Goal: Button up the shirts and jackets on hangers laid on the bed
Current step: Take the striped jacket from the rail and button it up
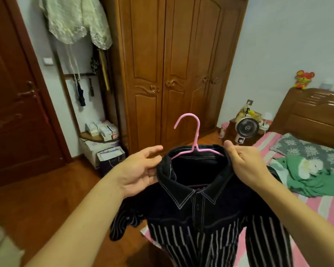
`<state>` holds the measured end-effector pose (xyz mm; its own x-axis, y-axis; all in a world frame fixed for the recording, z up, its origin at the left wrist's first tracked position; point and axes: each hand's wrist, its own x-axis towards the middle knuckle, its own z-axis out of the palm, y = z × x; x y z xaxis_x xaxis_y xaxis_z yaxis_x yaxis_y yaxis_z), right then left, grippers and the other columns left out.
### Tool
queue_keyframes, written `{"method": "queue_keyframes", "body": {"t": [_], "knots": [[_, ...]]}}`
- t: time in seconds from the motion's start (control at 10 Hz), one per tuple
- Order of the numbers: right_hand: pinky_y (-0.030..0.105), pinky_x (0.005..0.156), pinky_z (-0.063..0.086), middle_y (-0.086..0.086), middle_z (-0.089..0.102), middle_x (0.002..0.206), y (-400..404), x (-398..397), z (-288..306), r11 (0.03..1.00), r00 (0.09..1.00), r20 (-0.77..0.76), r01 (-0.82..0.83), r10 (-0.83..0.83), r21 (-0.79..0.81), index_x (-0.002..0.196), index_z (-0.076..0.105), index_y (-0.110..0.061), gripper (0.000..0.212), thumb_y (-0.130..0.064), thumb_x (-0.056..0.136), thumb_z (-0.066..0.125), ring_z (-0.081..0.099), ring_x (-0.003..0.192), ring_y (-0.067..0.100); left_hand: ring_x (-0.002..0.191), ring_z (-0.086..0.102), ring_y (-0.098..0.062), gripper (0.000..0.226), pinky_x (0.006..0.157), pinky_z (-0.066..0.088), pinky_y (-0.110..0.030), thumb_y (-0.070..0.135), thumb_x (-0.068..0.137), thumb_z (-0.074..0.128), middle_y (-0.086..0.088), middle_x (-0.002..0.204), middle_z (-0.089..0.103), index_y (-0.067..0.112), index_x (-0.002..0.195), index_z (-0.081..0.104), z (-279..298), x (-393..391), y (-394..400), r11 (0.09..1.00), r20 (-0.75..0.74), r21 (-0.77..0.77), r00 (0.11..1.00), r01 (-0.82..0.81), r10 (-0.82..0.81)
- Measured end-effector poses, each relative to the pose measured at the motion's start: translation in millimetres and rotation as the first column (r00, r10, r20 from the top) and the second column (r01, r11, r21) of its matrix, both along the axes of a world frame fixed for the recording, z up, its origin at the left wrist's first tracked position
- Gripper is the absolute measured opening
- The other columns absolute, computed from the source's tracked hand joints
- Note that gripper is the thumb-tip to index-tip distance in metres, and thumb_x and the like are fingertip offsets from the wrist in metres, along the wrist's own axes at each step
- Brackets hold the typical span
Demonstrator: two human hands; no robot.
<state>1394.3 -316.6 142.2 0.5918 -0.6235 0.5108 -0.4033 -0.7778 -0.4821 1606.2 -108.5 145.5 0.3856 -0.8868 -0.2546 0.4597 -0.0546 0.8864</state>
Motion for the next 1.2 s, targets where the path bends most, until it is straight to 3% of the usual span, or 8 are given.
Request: {"method": "queue_keyframes", "body": {"t": [0.1, 0.2, 0.3, 0.4, 0.5, 0.6, 0.9, 1.2], "knots": [[0.037, 0.053, 0.027, -0.008, 0.043, 0.045, 5.3, 31.2, 2.7, 0.996, 0.996, -0.023, -0.081, 0.082, 0.045, 0.050, 0.034, -0.018, 0.061, -0.049, 0.102, 0.035, 0.041, 0.049, 0.012, 0.114, 0.061, -0.021, 0.044, 0.094, 0.052, -0.034, 0.007, 0.097, 0.062, -0.004, 0.120, 0.061, 0.032, 0.133, 0.058, -3.3, 15.1, 8.7, 0.920, 0.878, -0.022, 0.433, -0.392, 0.205], [0.036, 0.054, 0.034, -0.005, 0.050, 0.048, 13.2, 62.0, 10.6, 0.980, 0.980, -0.035, -0.192, 0.194, 0.056, 0.050, 0.046, -0.019, 0.060, -0.048, 0.102, 0.040, 0.046, 0.050, 0.011, 0.128, 0.043, -0.011, 0.037, 0.108, 0.041, -0.035, 0.041, 0.100, 0.055, 0.008, 0.134, 0.049, 0.032, 0.136, 0.060, 6.2, 18.5, 19.4, 0.913, 0.977, -0.214, -0.067, -0.348, 0.204], [0.037, 0.056, 0.039, -0.003, 0.055, 0.053, 18.3, 91.9, 29.2, 0.949, 0.950, 0.003, -0.311, 0.311, 0.055, 0.055, 0.055, -0.018, 0.056, -0.047, 0.102, 0.045, 0.050, 0.052, 0.013, 0.116, 0.062, -0.016, 0.046, 0.089, 0.053, -0.035, 0.056, 0.102, 0.040, 0.011, 0.131, 0.062, 0.035, 0.143, 0.048, 7.3, 17.9, 24.3, 0.939, 0.987, -0.005, -0.153, -0.343, -0.051], [0.029, 0.073, 0.049, -0.015, 0.067, 0.080, 15.7, 115.9, 47.8, 0.855, 0.861, 0.022, -0.507, 0.507, 0.108, 0.089, 0.069, -0.026, 0.038, -0.048, 0.103, 0.040, 0.062, 0.078, 0.003, 0.084, 0.070, -0.027, 0.030, 0.061, 0.041, -0.031, 0.042, 0.104, 0.043, 0.004, 0.099, 0.072, 0.026, 0.116, 0.064, 14.4, 33.6, 32.8, 0.837, 0.924, -0.289, -0.363, -0.464, 0.118], [0.029, 0.082, 0.051, -0.020, 0.068, 0.101, 8.0, 142.3, 47.2, 0.762, 0.736, -0.249, -0.647, 0.629, 0.013, 0.126, 0.052, -0.041, 0.037, -0.060, 0.099, 0.034, 0.064, 0.092, 0.003, 0.087, 0.067, -0.027, 0.013, 0.066, 0.043, -0.032, 0.034, 0.100, 0.060, 0.005, 0.093, 0.072, 0.027, 0.102, 0.070, 30.6, 57.3, 43.3, 0.720, 0.930, -0.365, -0.274, -0.590, 0.247], [0.042, 0.068, 0.049, -0.007, 0.061, 0.078, -4.0, 171.4, 45.9, 0.683, 0.635, -0.363, -0.730, 0.682, 0.006, 0.094, 0.053, -0.032, 0.041, -0.065, 0.098, 0.028, 0.059, 0.074, 0.015, 0.090, 0.068, -0.021, 0.016, 0.070, 0.053, -0.036, 0.041, 0.099, 0.059, 0.010, 0.095, 0.073, 0.031, 0.102, 0.071, 40.6, 55.7, 56.1, 0.651, 0.910, -0.401, -0.362, -0.645, 0.202], [0.021, 0.052, 0.039, -0.010, 0.067, 0.065, 68.5, 254.3, 48.5, 0.289, 0.224, -0.203, -0.871, 0.953, 0.398, 0.088, 0.068, -0.016, 0.031, -0.040, 0.101, 0.054, 0.060, 0.055, 0.003, 0.082, 0.065, -0.010, 0.009, 0.073, 0.049, -0.031, 0.039, 0.093, 0.070, 0.020, 0.081, 0.067, 0.031, 0.091, 0.072, 68.0, 87.7, 177.9, 0.373, 0.949, -0.310, -0.259, -0.875, 0.181], [0.025, 0.053, 0.041, 0.001, 0.067, 0.065, 237.9, 312.2, 51.5, 0.158, 0.063, -0.286, -0.934, 0.956, 0.320, 0.077, 0.069, -0.016, 0.035, -0.043, 0.098, 0.058, 0.056, 0.050, 0.009, 0.113, 0.056, -0.025, 0.045, 0.097, 0.050, -0.043, 0.046, 0.097, 0.060, -0.003, 0.121, 0.053, 0.025, 0.136, 0.055, 96.3, 33.1, 349.3, -0.063, 0.939, 0.235, 0.243, -0.970, -0.245]]}}
